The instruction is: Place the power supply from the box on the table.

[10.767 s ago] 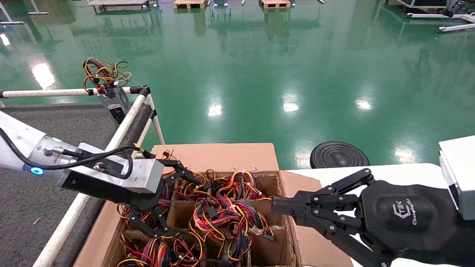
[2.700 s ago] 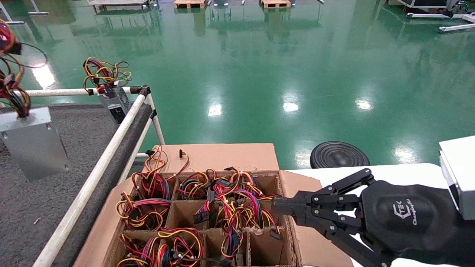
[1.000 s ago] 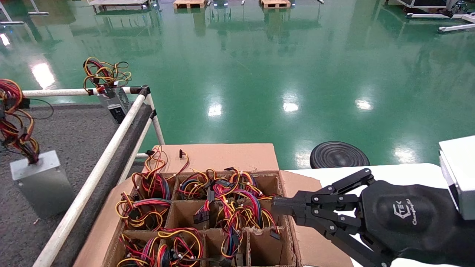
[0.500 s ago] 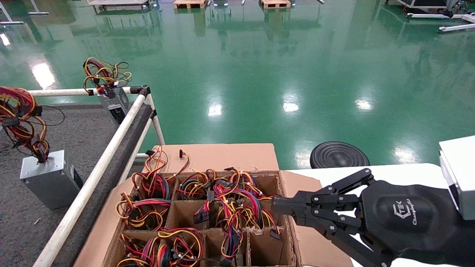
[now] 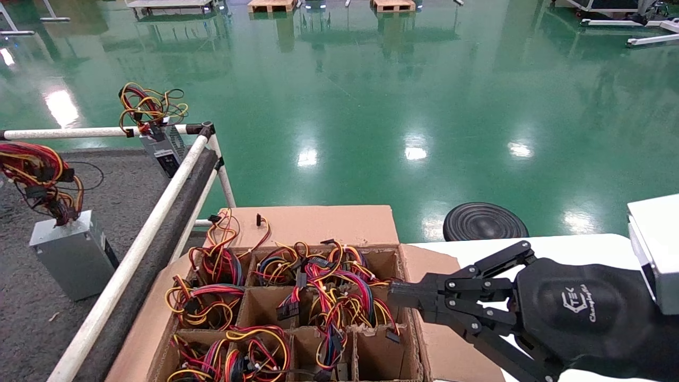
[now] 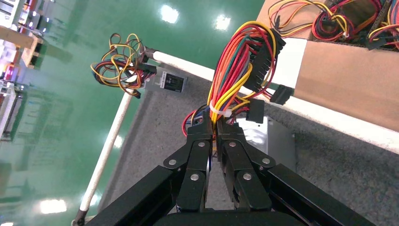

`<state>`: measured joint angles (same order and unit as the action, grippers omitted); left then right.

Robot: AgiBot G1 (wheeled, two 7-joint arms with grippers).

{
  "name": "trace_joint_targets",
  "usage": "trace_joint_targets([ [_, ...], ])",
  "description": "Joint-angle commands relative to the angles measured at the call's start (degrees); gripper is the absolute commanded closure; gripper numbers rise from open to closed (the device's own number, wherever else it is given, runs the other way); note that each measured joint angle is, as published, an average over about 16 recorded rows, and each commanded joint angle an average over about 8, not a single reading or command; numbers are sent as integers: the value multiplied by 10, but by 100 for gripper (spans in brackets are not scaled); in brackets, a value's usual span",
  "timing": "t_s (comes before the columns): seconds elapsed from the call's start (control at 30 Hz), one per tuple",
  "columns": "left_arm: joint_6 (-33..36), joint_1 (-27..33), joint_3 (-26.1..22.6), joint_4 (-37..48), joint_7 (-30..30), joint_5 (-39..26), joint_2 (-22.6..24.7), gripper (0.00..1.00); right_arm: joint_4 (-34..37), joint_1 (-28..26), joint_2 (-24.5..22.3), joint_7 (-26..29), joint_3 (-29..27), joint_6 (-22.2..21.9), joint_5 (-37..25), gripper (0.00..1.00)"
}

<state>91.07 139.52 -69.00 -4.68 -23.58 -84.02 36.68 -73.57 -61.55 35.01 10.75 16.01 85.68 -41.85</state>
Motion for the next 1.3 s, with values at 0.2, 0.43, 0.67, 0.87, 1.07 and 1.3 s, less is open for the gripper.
trace_joint_targets([
  [0.2,4,-15,-5,-22,11,26,-16,0,0,0,0,0,0,0,0,100],
  [0.43,7,-26,-19,-52,27,56,-32,0,0,0,0,0,0,0,0,100],
  [0.67,11,-33,-38,-81,42,86,-47,0,0,0,0,0,0,0,0,100],
  [0.87,14,-37,-58,-107,55,112,-60,0,0,0,0,0,0,0,0,100],
  [1.07,16,-38,-76,-130,67,135,-73,0,0,0,0,0,0,0,0,100],
  [1.3,19,-36,-96,-152,78,157,-85,0,0,0,0,0,0,0,0,100],
])
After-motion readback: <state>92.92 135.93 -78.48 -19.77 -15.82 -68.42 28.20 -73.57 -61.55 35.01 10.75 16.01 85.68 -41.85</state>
